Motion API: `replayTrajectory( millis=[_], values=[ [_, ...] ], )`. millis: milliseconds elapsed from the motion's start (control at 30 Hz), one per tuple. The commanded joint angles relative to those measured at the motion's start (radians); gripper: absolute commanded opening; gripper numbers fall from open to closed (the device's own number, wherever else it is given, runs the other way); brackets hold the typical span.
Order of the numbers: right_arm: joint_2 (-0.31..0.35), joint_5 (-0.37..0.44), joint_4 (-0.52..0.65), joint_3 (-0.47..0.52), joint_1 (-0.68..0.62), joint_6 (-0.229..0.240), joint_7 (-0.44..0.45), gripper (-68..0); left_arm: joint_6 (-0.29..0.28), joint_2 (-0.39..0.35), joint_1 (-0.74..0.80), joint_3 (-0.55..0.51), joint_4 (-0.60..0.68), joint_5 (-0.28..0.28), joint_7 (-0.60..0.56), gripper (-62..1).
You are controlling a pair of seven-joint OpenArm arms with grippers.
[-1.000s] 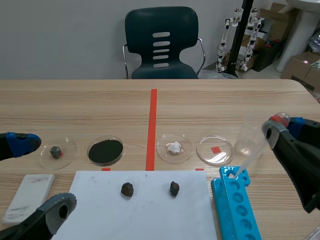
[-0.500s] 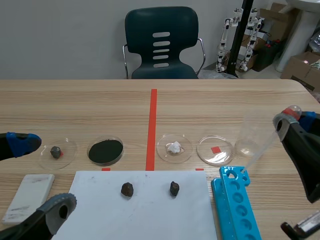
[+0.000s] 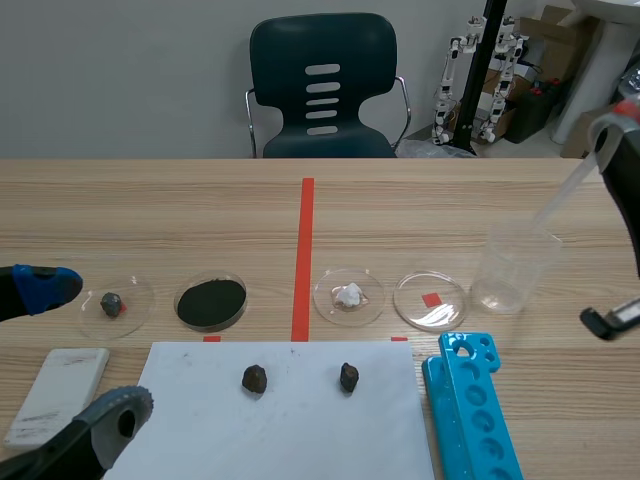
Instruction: Put the dropper in the beaker
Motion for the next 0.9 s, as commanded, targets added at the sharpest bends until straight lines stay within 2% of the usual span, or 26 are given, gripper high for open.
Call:
replayTrajectory(
  millis=[0,233,400,600,867],
  values=[
    [0.008,0.01,-0.002,0.013,0.046,-0.008,-0.011,-66.5,-0.002,0.005,-0.003,0.003,0.009,-0.014,-0.016,1.4],
    [0.008,0.011,-0.062,0.019,0.205,-0.102,-0.118,-65.7,-0.002,0.005,-0.003,0.003,0.009,-0.014,-0.016,1.4],
    [0.008,0.011,-0.172,0.018,0.315,-0.105,-0.129,-60.3,-0.002,0.005,-0.003,0.003,0.009,-0.014,-0.016,1.4],
    [0.009,0.022,-0.294,0.006,0.427,-0.1,-0.133,-60.2,-0.002,0.005,-0.003,0.003,0.009,-0.014,-0.016,1.4],
    [0.011,0.026,-0.409,-0.08,0.52,-0.097,-0.171,-60.2,-0.002,0.005,-0.003,0.003,0.009,-0.014,-0.016,1.4]
  ],
)
